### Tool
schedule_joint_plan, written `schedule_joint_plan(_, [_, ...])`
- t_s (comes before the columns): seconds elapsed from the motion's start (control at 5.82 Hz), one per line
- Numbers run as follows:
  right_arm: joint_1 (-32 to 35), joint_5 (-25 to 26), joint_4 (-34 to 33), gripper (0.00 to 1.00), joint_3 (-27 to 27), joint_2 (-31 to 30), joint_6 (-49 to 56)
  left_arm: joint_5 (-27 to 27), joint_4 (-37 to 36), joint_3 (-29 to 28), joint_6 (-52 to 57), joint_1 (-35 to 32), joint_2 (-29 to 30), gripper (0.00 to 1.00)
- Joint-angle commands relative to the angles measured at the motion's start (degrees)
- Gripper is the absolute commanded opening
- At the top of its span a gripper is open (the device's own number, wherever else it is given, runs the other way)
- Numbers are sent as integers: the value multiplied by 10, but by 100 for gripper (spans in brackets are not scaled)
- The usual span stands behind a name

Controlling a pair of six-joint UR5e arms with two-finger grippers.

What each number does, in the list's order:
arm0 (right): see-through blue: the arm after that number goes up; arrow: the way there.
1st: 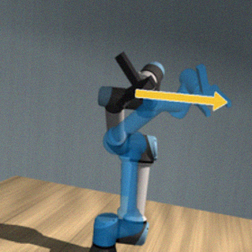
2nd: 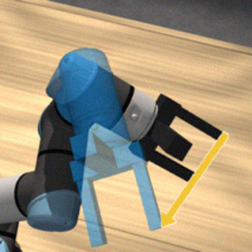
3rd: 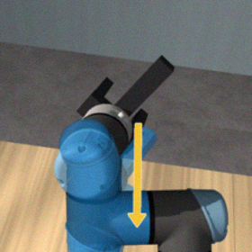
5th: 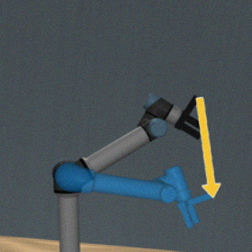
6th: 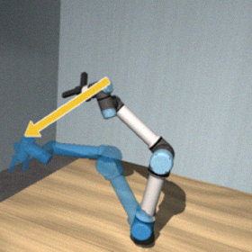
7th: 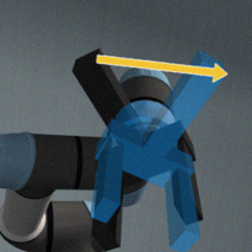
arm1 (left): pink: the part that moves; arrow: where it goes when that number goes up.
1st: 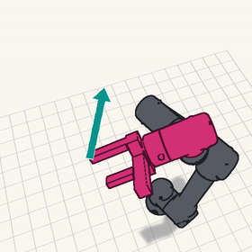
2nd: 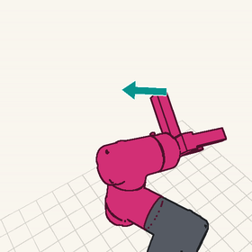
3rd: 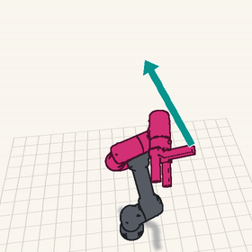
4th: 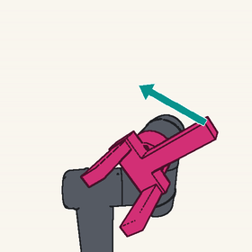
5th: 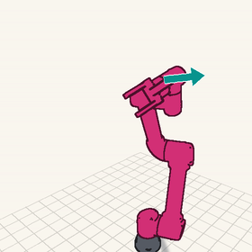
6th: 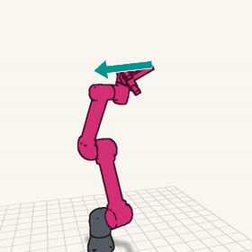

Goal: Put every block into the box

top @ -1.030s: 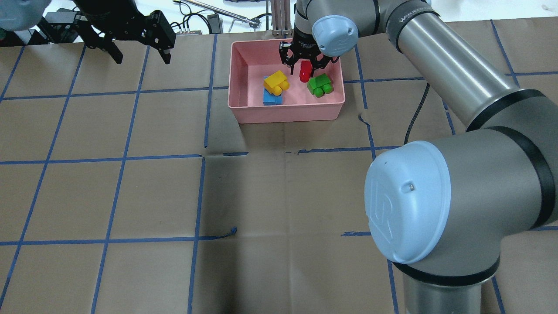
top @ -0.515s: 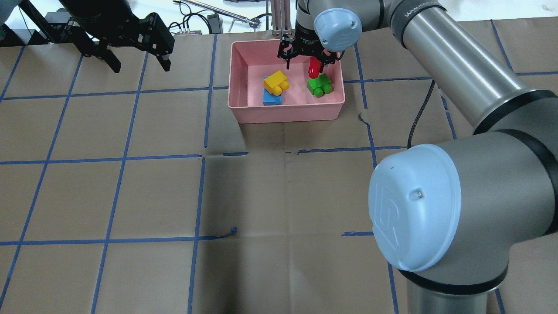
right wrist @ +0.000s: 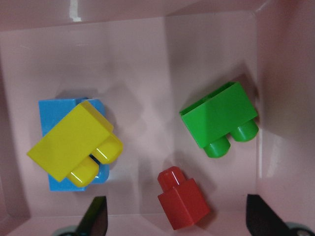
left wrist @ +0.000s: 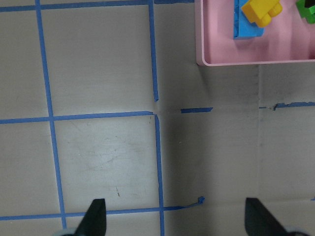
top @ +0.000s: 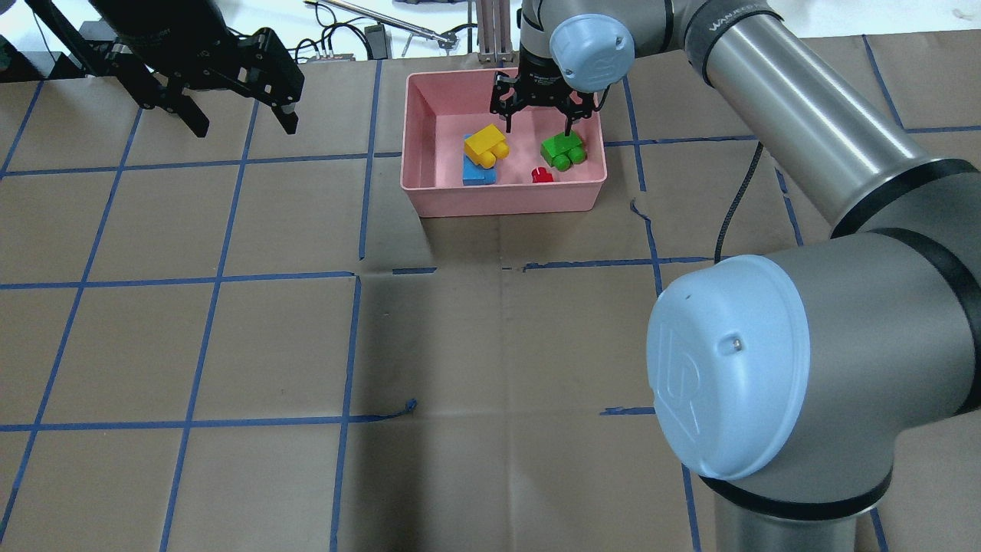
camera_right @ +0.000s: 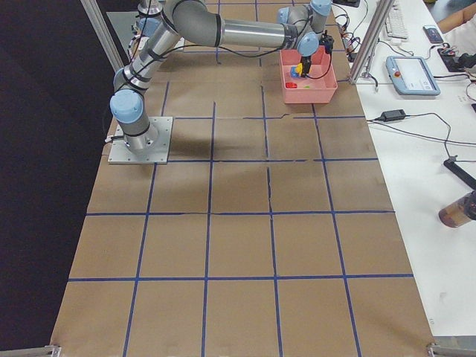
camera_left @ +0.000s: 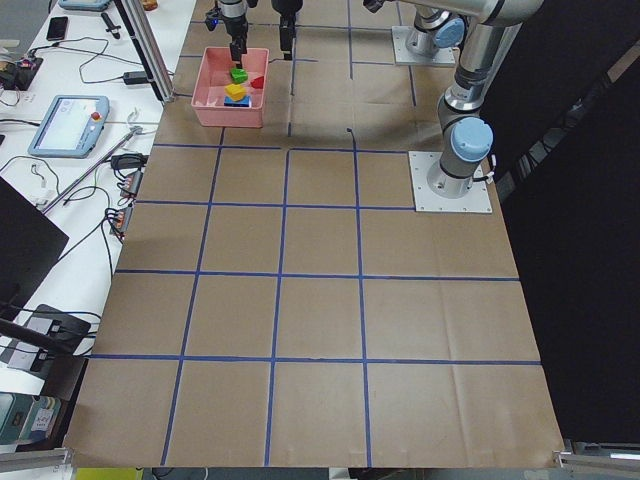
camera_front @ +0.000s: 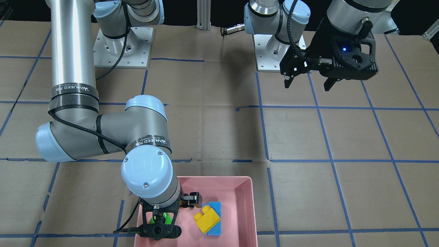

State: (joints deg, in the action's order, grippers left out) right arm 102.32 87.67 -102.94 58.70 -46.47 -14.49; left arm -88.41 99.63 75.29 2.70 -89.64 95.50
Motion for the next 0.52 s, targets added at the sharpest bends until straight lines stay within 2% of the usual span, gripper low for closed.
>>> schedule_joint_plan(0.0, [0,15,0,100,-1,-5,24,0,1,0,-4,-1,-1,99])
schedule_joint_plan(0.17, [-7,31,3,100,8,-29,51,0,2,0,-4,-1,-1,99])
schedule_joint_plan(0.34, [-32,35,70,99,9,-61,100,0,5,0,-4,-1,-2,99])
